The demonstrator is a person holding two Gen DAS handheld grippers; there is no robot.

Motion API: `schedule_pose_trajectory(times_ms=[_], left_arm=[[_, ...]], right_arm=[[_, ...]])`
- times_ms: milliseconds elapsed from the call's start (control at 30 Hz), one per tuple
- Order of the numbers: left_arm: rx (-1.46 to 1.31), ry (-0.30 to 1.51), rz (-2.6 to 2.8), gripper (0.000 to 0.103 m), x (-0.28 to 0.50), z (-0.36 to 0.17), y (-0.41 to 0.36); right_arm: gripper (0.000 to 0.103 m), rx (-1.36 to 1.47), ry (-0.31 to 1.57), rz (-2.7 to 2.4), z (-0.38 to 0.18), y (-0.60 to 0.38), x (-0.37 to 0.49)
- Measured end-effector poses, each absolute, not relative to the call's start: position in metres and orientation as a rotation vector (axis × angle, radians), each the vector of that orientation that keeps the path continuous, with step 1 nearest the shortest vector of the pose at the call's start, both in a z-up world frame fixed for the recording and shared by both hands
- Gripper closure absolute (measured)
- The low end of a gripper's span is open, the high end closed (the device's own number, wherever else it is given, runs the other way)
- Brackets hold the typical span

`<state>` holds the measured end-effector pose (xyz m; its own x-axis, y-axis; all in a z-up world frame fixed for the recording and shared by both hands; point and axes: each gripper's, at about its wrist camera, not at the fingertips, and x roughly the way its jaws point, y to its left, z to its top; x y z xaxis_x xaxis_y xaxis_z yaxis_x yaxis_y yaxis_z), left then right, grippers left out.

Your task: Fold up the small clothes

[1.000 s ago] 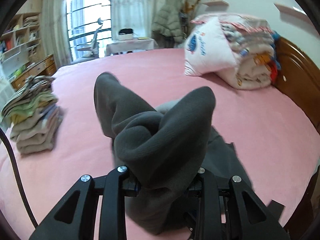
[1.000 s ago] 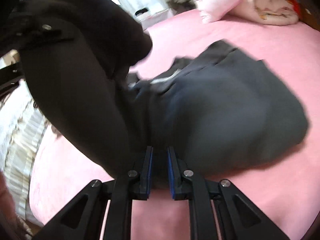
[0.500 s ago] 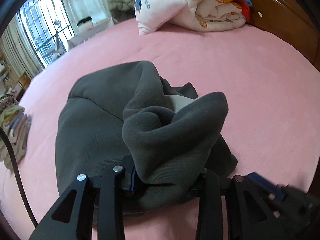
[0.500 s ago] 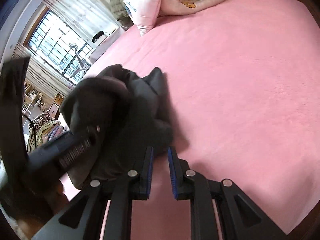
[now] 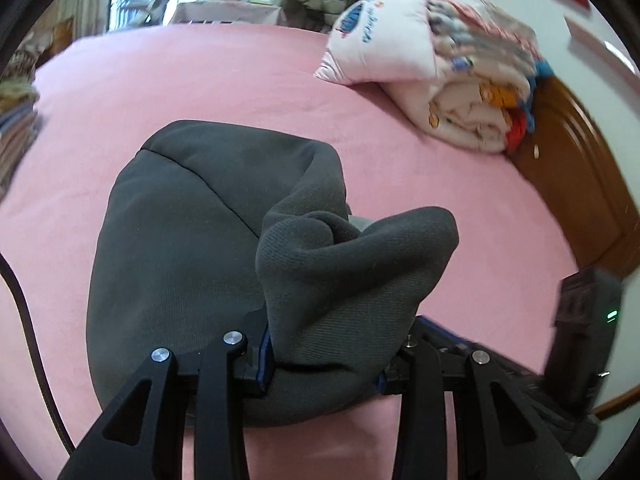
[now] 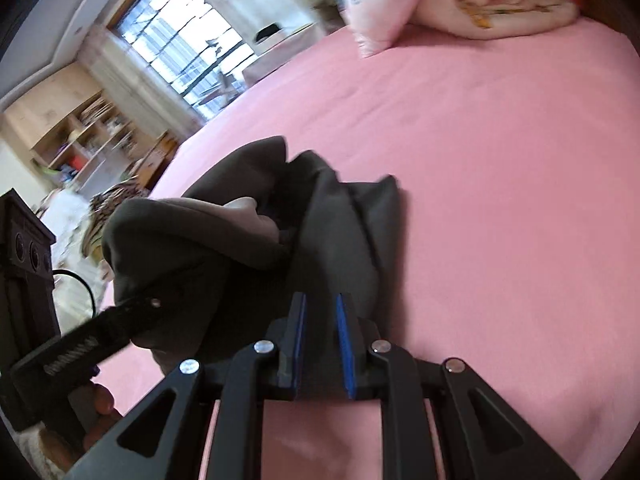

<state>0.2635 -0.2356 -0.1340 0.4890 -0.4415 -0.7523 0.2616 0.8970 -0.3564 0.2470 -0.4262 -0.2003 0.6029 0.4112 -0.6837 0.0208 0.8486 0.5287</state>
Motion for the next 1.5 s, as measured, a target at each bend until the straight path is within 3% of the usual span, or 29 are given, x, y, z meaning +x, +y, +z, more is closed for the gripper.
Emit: schedule_pose_trajectory(times_ms=[100, 133, 200, 267, 533, 633, 867, 1033, 1100, 1200, 1267, 1333, 1500], left_arm=[[-0.265, 0.987, -0.425, 0.069, 0.282, -0.129, -0.229], [-0.279, 0.989, -0.423, 0.069, 0.29, -0.128, -0.228], [-0.3, 0.994, -0.422, 0.069, 0.296, -0.127, -0.227], [-0.309, 0.999, -0.422, 0.069, 0.297, -0.129, -0.229], [-0.32, 0.989, -0.404, 0.068, 0.307, -0.127, -0.225], [-0.361, 1.012, -0.424, 0.068, 0.311, -0.129, -0.219], [-0.268, 1.001, -0.457, 0.067, 0.305, -0.138, -0.246], [-0.181, 0.983, -0.51, 0.066, 0.295, -0.148, -0.272], [-0.118, 0.977, -0.511, 0.064, 0.291, -0.155, -0.283], [-0.023, 0.976, -0.523, 0.047, 0.282, -0.167, -0.298], [0.068, 0.957, -0.535, 0.028, 0.274, -0.174, -0.311], [0.152, 0.937, -0.545, 0.019, 0.265, -0.176, -0.322], [0.134, 0.917, -0.598, 0.017, 0.251, -0.164, -0.314]], right_arm=[[0.084, 0.549, 0.909, 0.322, -0.201, -0.42, 0.258], [0.08, 0.551, 0.905, 0.338, -0.2, -0.417, 0.259], [0.062, 0.55, 0.895, 0.355, -0.2, -0.412, 0.262], [0.057, 0.56, 0.896, 0.365, -0.202, -0.407, 0.27], [0.057, 0.501, 0.962, 0.371, -0.223, -0.379, 0.328], [0.071, 0.429, 0.94, 0.289, -0.219, -0.382, 0.346], [0.078, 0.353, 0.883, 0.195, -0.2, -0.401, 0.365], [0.078, 0.167, 0.798, 0.14, -0.196, -0.41, 0.35], [0.07, 0.111, 0.803, 0.124, -0.203, -0.416, 0.348], [0.056, 0.065, 0.852, 0.117, -0.216, -0.423, 0.342], [0.054, 0.072, 0.895, 0.121, -0.221, -0.428, 0.336], [0.054, 0.076, 0.922, 0.091, -0.226, -0.435, 0.326], [0.054, 0.272, 0.992, 0.113, -0.228, -0.474, 0.308]])
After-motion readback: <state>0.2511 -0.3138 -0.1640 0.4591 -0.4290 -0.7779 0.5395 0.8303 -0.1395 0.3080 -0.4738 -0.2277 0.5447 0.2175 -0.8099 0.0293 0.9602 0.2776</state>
